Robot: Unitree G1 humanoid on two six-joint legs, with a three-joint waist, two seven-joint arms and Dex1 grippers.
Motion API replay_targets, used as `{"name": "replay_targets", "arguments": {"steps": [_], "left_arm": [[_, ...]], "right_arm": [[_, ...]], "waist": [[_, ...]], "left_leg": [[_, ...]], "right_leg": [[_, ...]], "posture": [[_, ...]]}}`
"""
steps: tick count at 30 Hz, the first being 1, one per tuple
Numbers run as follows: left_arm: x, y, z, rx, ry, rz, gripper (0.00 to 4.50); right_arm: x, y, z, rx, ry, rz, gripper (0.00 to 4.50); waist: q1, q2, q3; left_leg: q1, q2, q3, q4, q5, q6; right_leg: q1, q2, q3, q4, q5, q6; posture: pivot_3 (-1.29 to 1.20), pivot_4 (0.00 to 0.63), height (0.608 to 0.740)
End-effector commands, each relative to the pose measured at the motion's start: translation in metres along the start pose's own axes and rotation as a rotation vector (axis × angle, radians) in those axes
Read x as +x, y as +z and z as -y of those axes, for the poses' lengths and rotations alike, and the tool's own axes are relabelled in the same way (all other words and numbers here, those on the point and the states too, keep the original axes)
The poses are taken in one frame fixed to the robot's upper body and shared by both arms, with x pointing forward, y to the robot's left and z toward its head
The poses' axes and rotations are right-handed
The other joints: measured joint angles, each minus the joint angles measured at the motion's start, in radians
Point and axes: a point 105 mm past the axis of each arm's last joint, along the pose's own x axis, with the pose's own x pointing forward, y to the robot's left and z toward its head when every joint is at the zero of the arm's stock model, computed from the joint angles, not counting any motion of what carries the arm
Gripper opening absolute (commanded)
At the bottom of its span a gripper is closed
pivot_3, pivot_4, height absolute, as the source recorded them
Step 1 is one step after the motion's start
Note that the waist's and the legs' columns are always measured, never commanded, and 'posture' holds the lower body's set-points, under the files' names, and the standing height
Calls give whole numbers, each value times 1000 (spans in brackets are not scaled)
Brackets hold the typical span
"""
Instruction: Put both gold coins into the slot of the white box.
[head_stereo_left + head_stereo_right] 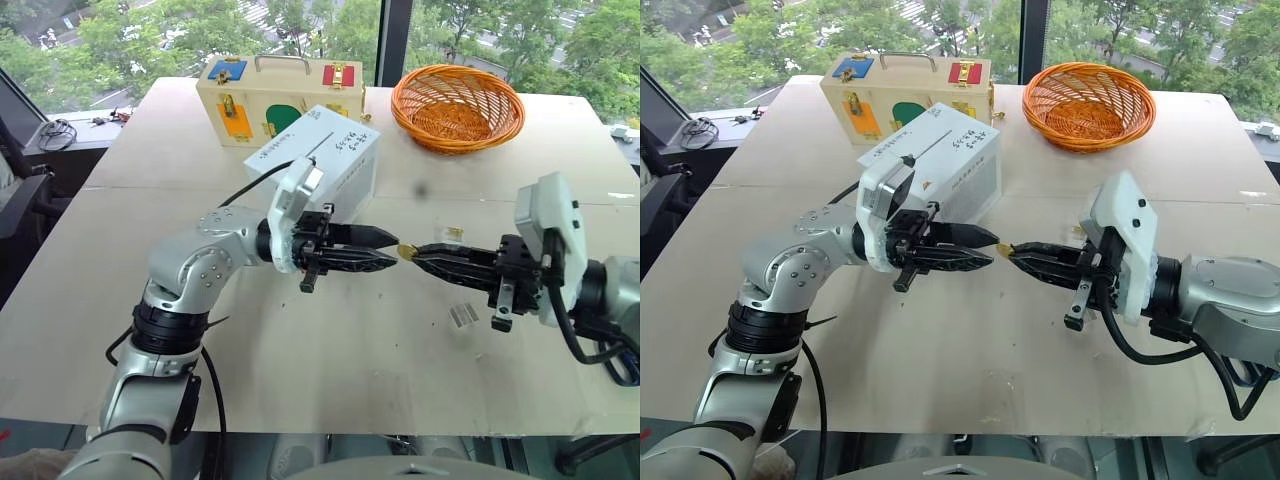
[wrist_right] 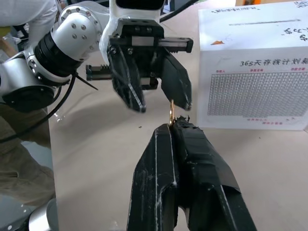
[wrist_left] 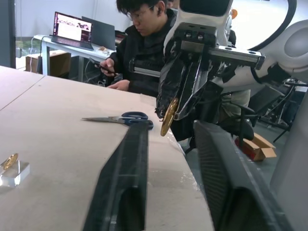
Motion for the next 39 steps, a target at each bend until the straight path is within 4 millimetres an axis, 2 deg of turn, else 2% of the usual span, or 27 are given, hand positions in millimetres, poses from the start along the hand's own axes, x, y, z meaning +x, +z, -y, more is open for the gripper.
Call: {"name": "replay_targets", "arguments": {"steps": [1,9,12,13,14,24,27,35,38,39], "left_arm": [[4,6,3,49,-24,3,1509],[4,8,2,45,-18,19,1509],[3,8,1,40,-16,24,658],[3,9,1,39,-17,25,209],[3,9,1,38,-18,26,45],[4,10,2,26,-28,46,45],[0,15,0,15,7,68,0],[-31,45,-8,-19,210,156,0],[-47,66,-17,32,391,197,0],[-57,72,-28,77,526,158,0]], "right_arm": [[1,9,-2,-24,12,32,0],[3,10,-5,-26,26,34,0],[3,10,-5,-23,28,34,0],[3,10,-6,-22,29,33,0],[3,9,-6,-21,31,32,0],[4,12,-8,-56,29,53,0],[0,13,-2,-51,8,82,838],[-30,12,16,-151,-113,39,4441],[-43,17,19,-226,-157,30,4441],[-48,19,19,-246,-166,33,4441]], "waist": [[0,0,0],[0,0,0],[0,0,0],[0,0,0],[0,0,0],[0,0,0],[0,0,0],[0,0,0],[1,-1,0],[1,-1,0]], "left_leg": [[0,0,0,0,0,0],[0,0,0,0,0,0],[0,0,0,0,0,0],[0,0,0,0,0,0],[0,0,0,0,0,0],[0,0,0,0,0,0],[0,0,0,0,0,0],[0,0,0,1,0,0],[1,0,0,1,0,0],[1,0,-1,1,0,0]], "right_leg": [[0,0,0,0,0,0],[0,0,0,0,0,0],[0,0,0,0,0,0],[0,0,0,0,0,0],[0,0,0,0,0,0],[0,0,0,0,0,0],[0,0,0,0,0,0],[0,0,0,1,1,3],[0,0,0,2,1,3],[0,0,0,2,1,4]], "posture": [[0,150,740],[0,150,740],[0,150,740],[0,150,740],[0,150,740],[0,150,740],[0,150,740],[0,150,740],[0,150,740],[0,150,740]]}}
